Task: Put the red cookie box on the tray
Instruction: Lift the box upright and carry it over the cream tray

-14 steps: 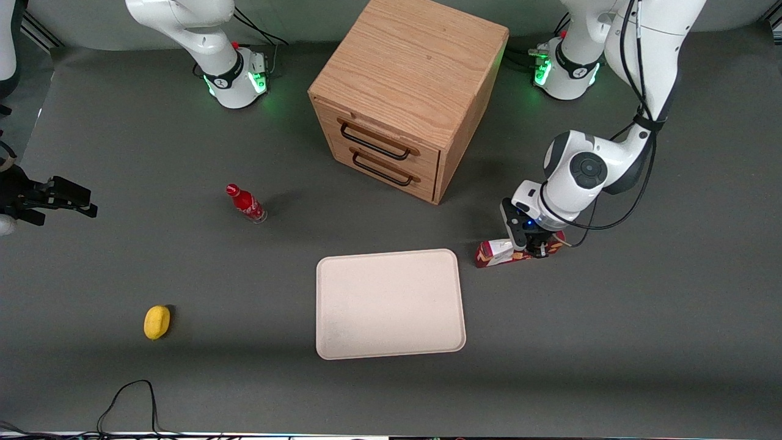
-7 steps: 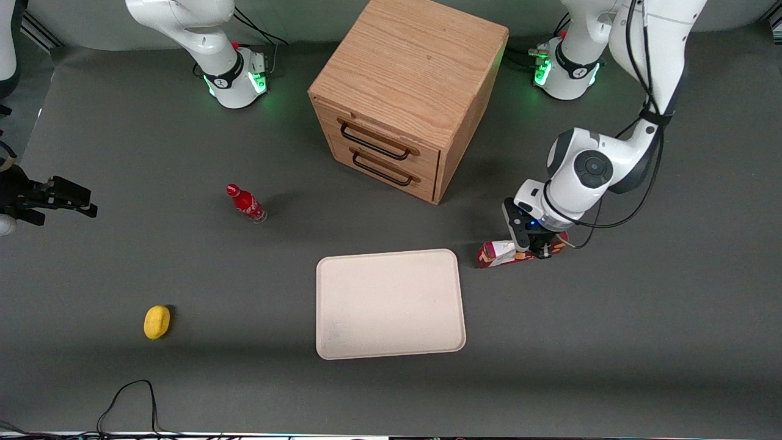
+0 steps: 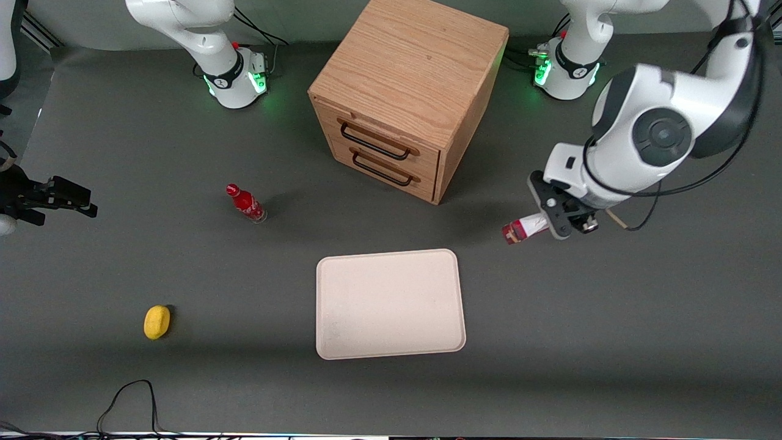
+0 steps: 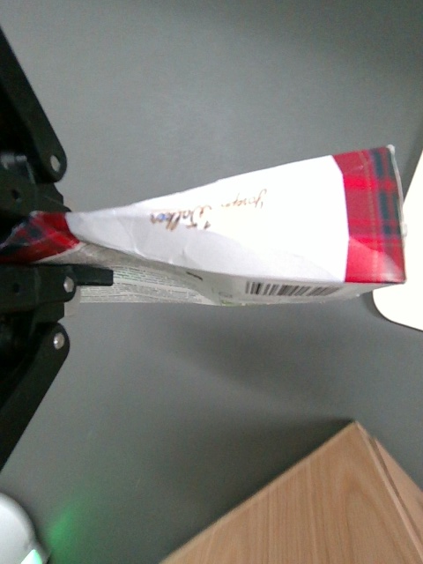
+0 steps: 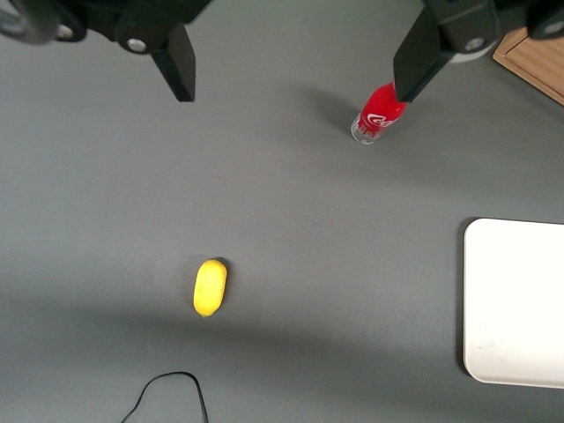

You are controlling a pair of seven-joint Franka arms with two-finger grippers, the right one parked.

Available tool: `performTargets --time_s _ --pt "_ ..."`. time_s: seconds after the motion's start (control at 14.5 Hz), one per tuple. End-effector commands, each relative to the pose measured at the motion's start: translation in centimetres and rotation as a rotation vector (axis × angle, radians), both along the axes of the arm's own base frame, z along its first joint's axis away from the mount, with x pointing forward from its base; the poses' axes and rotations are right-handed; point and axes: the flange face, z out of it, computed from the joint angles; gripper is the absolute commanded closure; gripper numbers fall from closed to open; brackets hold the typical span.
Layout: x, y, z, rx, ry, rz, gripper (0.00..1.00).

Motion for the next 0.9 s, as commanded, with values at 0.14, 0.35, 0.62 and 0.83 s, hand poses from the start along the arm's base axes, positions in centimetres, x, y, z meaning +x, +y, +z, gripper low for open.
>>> performTargets --time_s 0.14,0.35,0.62,0.83 --pt "0.3 -0.7 10.2 0.039 -0.028 0.156 1.00" --pt "1.2 -4.3 10.8 0.022 -0.054 0.379 1.00" --pt "4.2 -12.5 8.5 -0.002 -0.071 0.711 1.00" --pt "6.1 -18.4 3.3 -0.007 -0.055 0.991 1.00"
